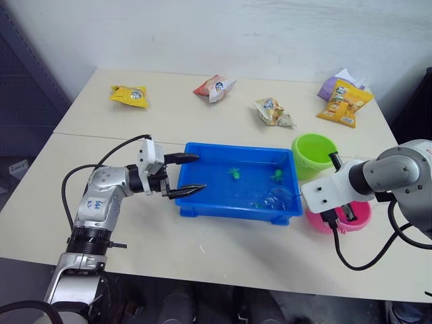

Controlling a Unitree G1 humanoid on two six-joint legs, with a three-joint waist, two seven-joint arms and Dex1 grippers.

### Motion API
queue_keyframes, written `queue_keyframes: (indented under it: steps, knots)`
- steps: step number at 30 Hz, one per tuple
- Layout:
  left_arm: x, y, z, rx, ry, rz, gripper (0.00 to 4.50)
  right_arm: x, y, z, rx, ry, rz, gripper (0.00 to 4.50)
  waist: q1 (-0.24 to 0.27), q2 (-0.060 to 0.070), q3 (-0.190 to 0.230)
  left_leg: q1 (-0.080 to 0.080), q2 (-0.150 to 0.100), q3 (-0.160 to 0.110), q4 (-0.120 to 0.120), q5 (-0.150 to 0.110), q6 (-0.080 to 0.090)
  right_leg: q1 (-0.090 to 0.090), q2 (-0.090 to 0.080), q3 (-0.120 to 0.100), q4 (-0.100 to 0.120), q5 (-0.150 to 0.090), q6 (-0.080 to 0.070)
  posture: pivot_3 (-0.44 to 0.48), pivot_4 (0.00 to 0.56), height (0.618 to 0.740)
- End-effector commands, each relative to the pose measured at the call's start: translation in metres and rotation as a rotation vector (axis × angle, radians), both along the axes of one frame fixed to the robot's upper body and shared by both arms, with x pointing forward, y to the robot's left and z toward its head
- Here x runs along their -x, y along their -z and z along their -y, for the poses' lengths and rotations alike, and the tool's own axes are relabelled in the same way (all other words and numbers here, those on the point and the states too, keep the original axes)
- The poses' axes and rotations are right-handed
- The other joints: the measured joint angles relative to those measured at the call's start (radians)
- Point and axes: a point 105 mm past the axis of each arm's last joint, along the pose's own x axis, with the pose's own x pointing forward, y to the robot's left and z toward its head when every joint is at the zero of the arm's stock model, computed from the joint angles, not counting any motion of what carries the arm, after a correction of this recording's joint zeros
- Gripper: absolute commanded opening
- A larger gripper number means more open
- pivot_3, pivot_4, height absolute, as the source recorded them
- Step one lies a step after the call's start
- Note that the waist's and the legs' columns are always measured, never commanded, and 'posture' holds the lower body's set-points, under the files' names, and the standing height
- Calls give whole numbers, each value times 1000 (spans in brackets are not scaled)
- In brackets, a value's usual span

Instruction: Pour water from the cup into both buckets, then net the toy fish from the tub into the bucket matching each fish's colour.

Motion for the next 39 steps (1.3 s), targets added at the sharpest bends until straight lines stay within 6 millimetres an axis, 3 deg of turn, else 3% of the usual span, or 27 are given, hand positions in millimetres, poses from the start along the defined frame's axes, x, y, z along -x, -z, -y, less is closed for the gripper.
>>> queue_keyframes:
  steps: [1, 6, 9, 16, 30, 39]
  knots:
    - [4, -10, 5, 5, 19, 43, 4459, 1, -7, 5, 7, 28, -2, 0, 0, 0, 0, -1, 0, 0, 0, 0, 0, 0, 0, 0, 0, 0, 0, 0, 150, 738]
    - [5, -9, 5, 8, 16, 41, 4459, -5, -2, 0, -17, 6, 20, 0, -1, 0, 0, -2, 0, -1, 2, 0, 0, -1, 0, -1, 0, 0, 0, 0, 150, 738]
    - [6, -8, 5, 9, 16, 40, 4459, -18, -4, -5, -65, -9, 117, 0, -2, 0, 0, -2, 0, -1, 3, 0, 0, -1, 0, -2, 1, 0, 0, 0, 150, 738]
    - [9, -7, 3, 13, 13, 35, 4459, -24, -5, 1, 7, -53, 153, 0, -3, 0, 0, -3, 0, -1, 4, 0, 0, -1, 1, -2, 2, 0, 0, 0, 150, 738]
    - [18, -1, -2, 14, -2, 12, 4459, -2, 8, -17, -85, -75, -42, 0, -4, 0, 0, -3, 0, -2, 4, 0, 0, -1, 0, -2, 2, 0, 0, 0, 150, 738]
    - [19, 0, -6, 10, -16, 4, 4459, -9, 4, -11, -189, 49, -66, 0, -3, 0, 0, -3, 0, -2, 4, -1, 0, -1, 0, -2, 1, 0, 0, 0, 150, 738]
